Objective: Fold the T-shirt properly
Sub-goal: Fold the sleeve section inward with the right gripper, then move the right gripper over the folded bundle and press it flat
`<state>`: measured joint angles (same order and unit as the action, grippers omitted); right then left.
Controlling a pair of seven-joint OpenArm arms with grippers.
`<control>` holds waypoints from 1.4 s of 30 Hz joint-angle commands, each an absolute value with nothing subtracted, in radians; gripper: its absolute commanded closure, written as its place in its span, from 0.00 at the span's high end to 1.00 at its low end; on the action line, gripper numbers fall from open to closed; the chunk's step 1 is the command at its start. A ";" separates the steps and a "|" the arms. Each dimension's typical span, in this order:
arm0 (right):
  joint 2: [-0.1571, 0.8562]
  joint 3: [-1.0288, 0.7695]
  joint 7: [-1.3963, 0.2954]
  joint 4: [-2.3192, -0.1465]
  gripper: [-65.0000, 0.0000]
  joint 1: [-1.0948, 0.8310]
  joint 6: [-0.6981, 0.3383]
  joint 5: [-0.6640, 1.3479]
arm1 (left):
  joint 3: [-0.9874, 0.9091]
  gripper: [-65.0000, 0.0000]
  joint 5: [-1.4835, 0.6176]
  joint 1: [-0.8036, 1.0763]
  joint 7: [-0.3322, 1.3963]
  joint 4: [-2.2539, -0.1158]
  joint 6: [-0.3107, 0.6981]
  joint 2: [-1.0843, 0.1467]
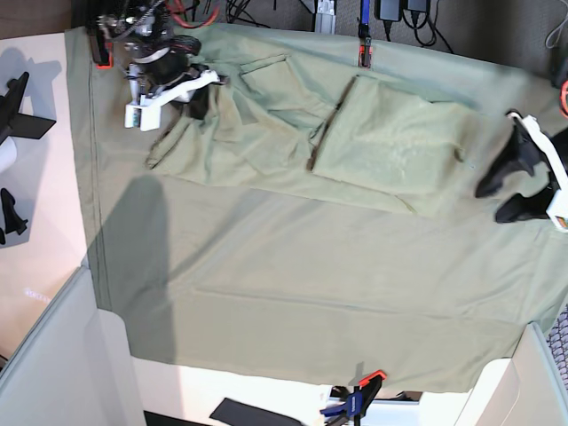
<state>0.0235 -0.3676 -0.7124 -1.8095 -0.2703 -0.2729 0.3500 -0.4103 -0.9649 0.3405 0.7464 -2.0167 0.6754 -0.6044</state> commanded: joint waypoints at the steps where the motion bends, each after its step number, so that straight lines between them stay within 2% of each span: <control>1: 0.053 -0.401 -0.690 -1.835 0.00 -0.258 -0.270 0.349 | -0.435 0.52 -0.984 0.336 0.731 -2.029 0.693 -0.628; 6: 0.119 -0.500 -0.715 -1.868 0.00 -0.255 -0.291 0.480 | -0.470 0.52 -0.983 0.354 0.740 -2.013 0.693 -0.641; 11: 0.080 -0.455 -0.733 -1.993 0.00 -0.254 -0.322 0.542 | -0.470 0.52 -0.984 0.397 0.741 -1.934 0.693 -0.641; 18: -0.142 -0.105 -0.699 -2.038 0.00 -0.173 -0.321 0.415 | -0.470 0.52 -1.018 0.425 0.762 -1.879 0.698 -0.652; 20: -0.151 0.043 -0.675 -2.015 0.00 -0.138 -0.296 0.316 | -0.470 0.52 -1.060 0.430 0.768 -1.879 0.698 -0.652; 23: -0.151 0.224 -0.673 -1.939 0.00 -0.097 -0.199 0.097 | -0.470 0.52 -1.066 0.430 0.768 -1.879 0.698 -0.652; 27: -0.152 0.363 -0.602 -1.792 0.00 -0.085 -0.190 0.078 | -0.470 0.52 -1.072 0.430 0.768 -1.879 0.698 -0.651; 28: -0.152 0.385 -0.580 -1.765 0.06 -0.085 -0.189 0.065 | -0.470 0.52 -1.081 0.430 0.768 -1.879 0.698 -0.651; 30: -0.152 0.412 -0.572 -1.728 0.39 -0.076 -0.190 0.041 | -0.470 0.52 -1.090 0.430 0.768 -1.879 0.698 -0.651; 31: -0.152 0.421 -0.566 -1.717 0.54 -0.068 -0.190 0.043 | -0.470 0.52 -1.089 0.430 0.768 -1.879 0.698 -0.651; 32: -0.152 0.429 -0.564 -1.709 0.64 -0.059 -0.194 0.047 | -0.470 0.52 -1.089 0.430 0.768 -1.879 0.698 -0.651; 33: -0.152 0.438 -0.564 -1.705 0.68 -0.051 -0.205 0.055 | -0.470 0.52 -1.089 0.430 0.768 -1.879 0.698 -0.651; 38: -0.152 0.492 -0.553 -1.705 0.68 0.015 -0.242 0.093 | -0.470 0.52 -1.088 0.430 0.768 -1.879 0.698 -0.651; 42: -0.152 0.501 -0.537 -1.707 0.68 0.086 -0.240 0.044 | -0.470 0.52 -1.089 0.430 0.768 -1.879 0.698 -0.652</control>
<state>-0.1417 0.5034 -0.5751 -1.6875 0.0631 -0.2394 0.0387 -0.4595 -1.0672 0.4351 0.7891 -1.8668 0.6819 -0.6319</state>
